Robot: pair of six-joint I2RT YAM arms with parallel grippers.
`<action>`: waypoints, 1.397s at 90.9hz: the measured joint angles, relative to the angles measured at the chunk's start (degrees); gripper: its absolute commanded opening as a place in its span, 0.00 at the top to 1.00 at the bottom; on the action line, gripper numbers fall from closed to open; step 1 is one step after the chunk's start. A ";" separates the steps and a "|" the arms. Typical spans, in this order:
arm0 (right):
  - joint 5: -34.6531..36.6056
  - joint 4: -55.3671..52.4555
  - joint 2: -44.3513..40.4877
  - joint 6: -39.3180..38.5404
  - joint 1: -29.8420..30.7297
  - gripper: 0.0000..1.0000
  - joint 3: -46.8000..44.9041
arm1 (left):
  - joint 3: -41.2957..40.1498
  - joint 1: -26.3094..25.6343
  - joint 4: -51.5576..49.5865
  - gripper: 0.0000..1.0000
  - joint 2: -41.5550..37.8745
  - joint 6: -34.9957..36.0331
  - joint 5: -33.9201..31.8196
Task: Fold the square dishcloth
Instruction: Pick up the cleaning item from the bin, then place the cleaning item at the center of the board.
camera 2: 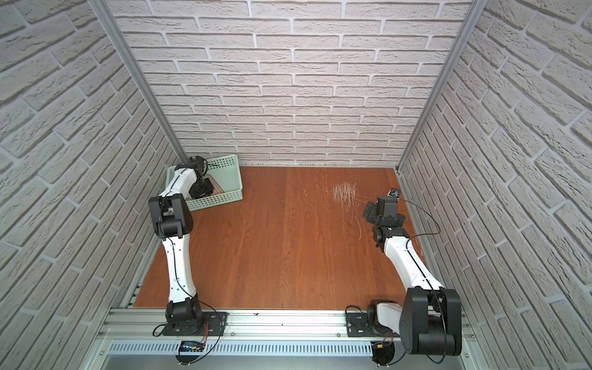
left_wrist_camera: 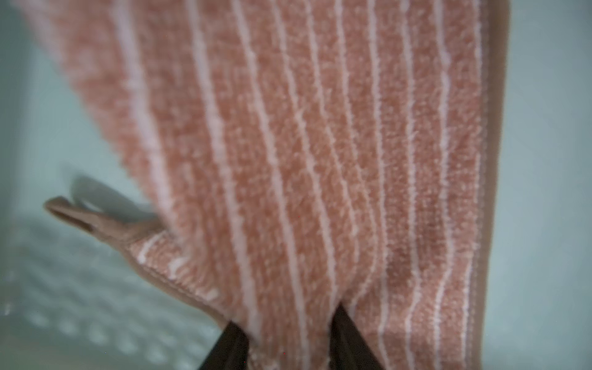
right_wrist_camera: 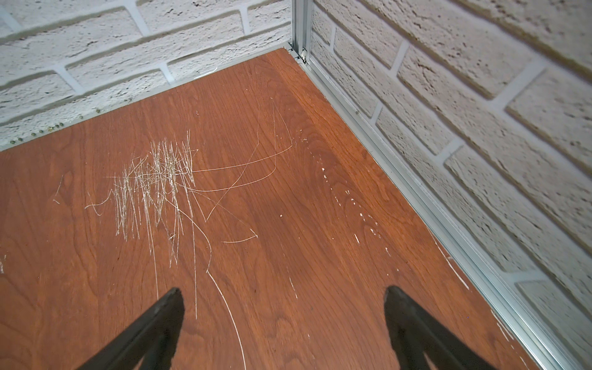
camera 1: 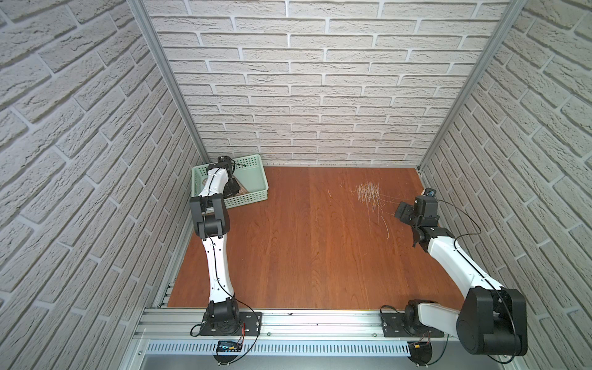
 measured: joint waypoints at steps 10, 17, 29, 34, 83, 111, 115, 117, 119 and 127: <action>-0.22 0.00 -0.20 0.04 0.00 0.01 0.00 | 3.58 -0.02 -1.38 1.00 0.66 0.81 1.88; -0.46 0.00 -0.63 0.13 0.00 0.01 0.00 | 5.70 -0.02 -1.95 1.00 0.59 0.44 3.15; -0.85 0.02 -1.99 0.31 0.00 0.01 -0.11 | 7.74 -0.39 -2.58 1.00 -1.14 0.59 4.94; -0.87 0.02 -2.73 0.42 0.00 0.01 -0.22 | 7.91 -0.74 -2.86 1.00 -2.82 0.68 5.53; 1.53 -3.41 -8.70 2.78 0.00 0.01 -0.42 | 5.86 -24.20 -1.73 0.96 -27.19 3.65 6.82; -1.07 -13.38 -7.98 7.37 -0.02 0.01 6.38 | -21.38 -41.40 7.74 0.84 -30.56 1.46 5.29; -1.95 -14.43 -8.00 7.98 -0.02 0.01 6.38 | -24.63 -43.50 9.60 0.84 -30.56 0.48 4.98; -2.62 -15.13 -7.98 8.33 -0.02 0.01 6.36 | -25.97 -44.41 10.45 0.81 -30.56 0.00 4.81; -3.15 -15.85 -8.00 8.61 -0.02 0.01 6.32 | -27.43 -45.46 11.43 0.74 -30.56 -0.68 4.59; -5.57 -18.12 -8.04 9.49 0.00 0.01 5.92 | -31.28 -48.39 14.75 0.49 -30.51 -2.69 3.91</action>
